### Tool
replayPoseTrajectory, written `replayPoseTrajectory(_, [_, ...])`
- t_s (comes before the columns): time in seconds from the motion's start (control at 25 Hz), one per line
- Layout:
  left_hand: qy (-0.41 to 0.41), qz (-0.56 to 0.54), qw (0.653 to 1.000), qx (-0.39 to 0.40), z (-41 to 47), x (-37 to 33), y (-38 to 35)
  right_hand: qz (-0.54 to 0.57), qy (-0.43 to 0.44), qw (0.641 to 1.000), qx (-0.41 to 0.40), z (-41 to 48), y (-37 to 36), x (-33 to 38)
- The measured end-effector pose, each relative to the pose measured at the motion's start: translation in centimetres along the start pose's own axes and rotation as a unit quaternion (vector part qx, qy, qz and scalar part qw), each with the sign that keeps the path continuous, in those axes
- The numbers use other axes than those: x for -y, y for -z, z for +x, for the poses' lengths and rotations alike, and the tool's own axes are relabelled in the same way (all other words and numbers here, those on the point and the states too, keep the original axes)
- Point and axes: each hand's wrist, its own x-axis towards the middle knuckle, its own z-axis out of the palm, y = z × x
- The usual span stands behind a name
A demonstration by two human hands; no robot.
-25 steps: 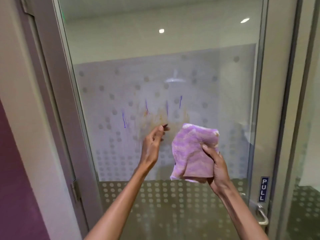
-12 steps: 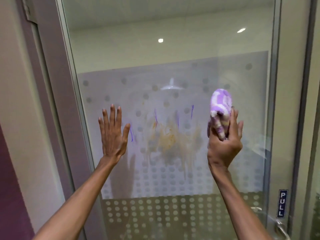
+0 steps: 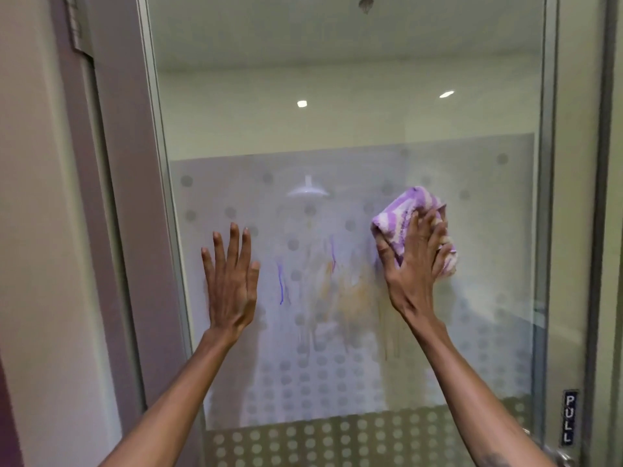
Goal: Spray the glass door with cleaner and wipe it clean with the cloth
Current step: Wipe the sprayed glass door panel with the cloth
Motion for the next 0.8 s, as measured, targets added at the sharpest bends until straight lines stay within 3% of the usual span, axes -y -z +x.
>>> replayPoseTrajectory(0.52, [-0.014,0.039,0.995,-0.092,-0.2,0.6,-2.1,0.006,-0.102,0.984,-0.147,2.2,-4.8,5.2])
replayPoseTrajectory(0.64, [-0.015,0.042,0.995,-0.088,-0.3,0.4,-1.9,0.002,-0.036,0.990,-0.133,2.2,-6.8,8.5])
replayPoseTrajectory(0.8, [-0.006,0.042,0.996,-0.082,-0.4,0.4,-1.9,-0.113,0.127,0.983,-0.064,0.9,-8.4,9.1])
